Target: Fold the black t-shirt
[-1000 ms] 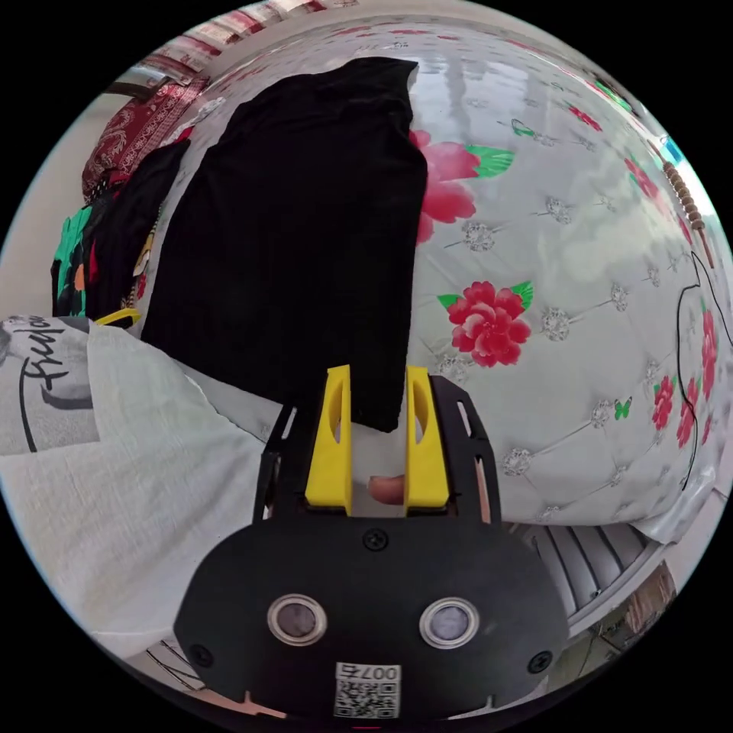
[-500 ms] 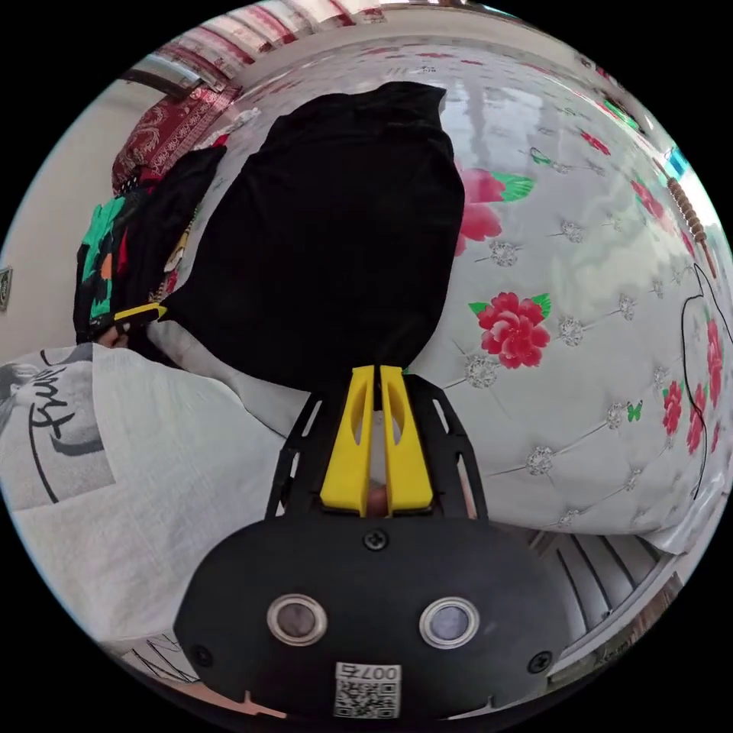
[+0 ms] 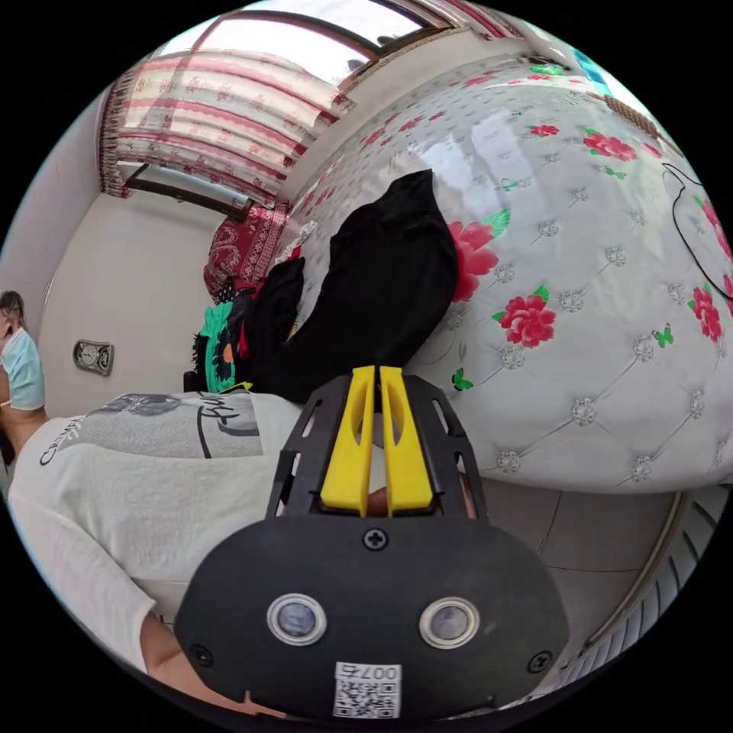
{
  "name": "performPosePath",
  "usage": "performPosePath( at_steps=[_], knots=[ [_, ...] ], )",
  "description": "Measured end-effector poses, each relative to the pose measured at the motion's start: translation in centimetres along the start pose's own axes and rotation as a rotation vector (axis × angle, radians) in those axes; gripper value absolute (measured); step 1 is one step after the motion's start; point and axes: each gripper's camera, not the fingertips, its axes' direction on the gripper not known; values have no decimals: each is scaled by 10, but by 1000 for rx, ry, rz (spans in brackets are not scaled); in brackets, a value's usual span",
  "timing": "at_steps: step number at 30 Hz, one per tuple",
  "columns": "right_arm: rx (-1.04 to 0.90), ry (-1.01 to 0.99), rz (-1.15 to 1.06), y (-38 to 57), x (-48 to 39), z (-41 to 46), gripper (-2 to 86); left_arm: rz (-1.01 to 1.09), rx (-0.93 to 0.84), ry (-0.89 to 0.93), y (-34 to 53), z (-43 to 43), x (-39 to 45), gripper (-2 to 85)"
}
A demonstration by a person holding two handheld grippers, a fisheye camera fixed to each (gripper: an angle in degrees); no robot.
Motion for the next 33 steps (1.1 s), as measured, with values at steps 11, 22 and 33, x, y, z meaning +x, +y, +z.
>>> performPosePath(
  at_steps=[11,22,33],
  knots=[
    [4,-2,-125,-131,-30,-6,-2,98,30,-114,-161,-8,-23,-9],
    [4,124,-165,-393,-36,65,8,-74,51,-155,-414,37,-101,4],
    [-7,246,48,-393,80,181,67,-265,55,-194,-374,120,-183,109]
  ],
)
